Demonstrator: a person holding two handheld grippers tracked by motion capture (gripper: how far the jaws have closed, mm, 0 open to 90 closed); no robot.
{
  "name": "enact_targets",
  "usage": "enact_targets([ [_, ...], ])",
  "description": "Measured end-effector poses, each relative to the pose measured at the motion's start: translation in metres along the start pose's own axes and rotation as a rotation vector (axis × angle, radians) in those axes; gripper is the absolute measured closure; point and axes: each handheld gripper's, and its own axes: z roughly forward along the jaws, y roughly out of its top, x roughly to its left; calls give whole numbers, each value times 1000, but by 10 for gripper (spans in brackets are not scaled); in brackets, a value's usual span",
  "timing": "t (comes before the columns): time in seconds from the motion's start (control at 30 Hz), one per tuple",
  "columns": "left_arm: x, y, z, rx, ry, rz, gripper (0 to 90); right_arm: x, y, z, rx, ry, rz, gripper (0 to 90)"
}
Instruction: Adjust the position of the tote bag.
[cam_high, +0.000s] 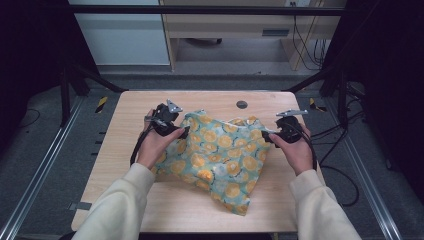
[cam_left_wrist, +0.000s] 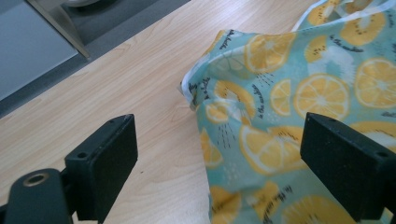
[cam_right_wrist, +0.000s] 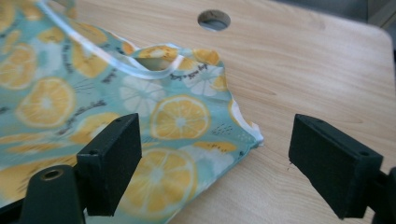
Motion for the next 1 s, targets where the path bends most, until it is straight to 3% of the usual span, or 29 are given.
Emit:
enact_targets([
  [0.13,2,5,10,-13,7,-7,110,-12,2,24,56,-2,60,151],
  [0.17,2,6,11,-15,4,-9,111,-19,1,32,74,-2,99,152],
  [0.33,3,6,19,-10,0,-28,112,-29,-4,45,99,16,152,153],
  [0.43,4,6,22,4,-2,-32,109,-30,-6,48,115,34,180,154],
  [0.57,2,7,22,-8,-3,-35,109,-30,-12,50,107,86,253,153],
  [0.6,1,8,21,-14,1,-21,109,-26,-14,49,103,97,257,158],
  [0.77,1,10,18,-16,-3,-31,109,-22,-17,51,128,92,258,173],
  [0.8,1,10,18,-18,-5,-29,109,-22,-17,54,137,93,260,234],
  [0.87,1,11,18,-18,-8,-28,109,-21,-17,55,141,96,269,250],
  [0.9,2,11,17,-23,-14,-41,111,-20,-16,56,128,131,285,418],
  [0.93,4,12,16,-31,-24,-54,111,-20,-16,56,128,131,285,418],
  [0.97,5,12,16,-38,-33,-67,114,-17,-15,56,109,164,268,574],
  [1.0,6,13,16,-41,-31,-69,114,-16,-14,54,87,174,250,665],
])
